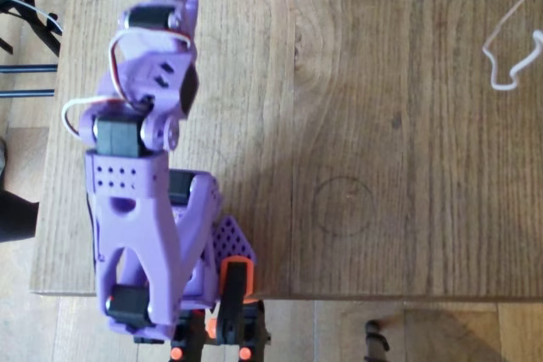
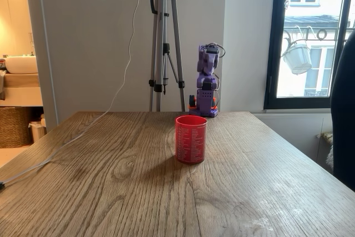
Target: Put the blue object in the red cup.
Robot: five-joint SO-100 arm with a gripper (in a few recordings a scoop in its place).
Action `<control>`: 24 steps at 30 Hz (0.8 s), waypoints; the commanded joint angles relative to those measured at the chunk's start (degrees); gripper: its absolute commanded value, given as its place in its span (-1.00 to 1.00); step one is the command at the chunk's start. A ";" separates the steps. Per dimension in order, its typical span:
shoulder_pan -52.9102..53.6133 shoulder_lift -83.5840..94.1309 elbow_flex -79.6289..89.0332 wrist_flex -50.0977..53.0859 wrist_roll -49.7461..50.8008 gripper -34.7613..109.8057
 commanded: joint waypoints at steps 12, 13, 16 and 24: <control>-6.68 14.33 21.62 16.08 5.27 -0.51; -6.68 14.33 22.85 16.52 5.63 -0.51; -6.15 14.33 25.93 16.79 5.80 -0.51; -4.31 14.33 30.15 15.64 4.04 -0.51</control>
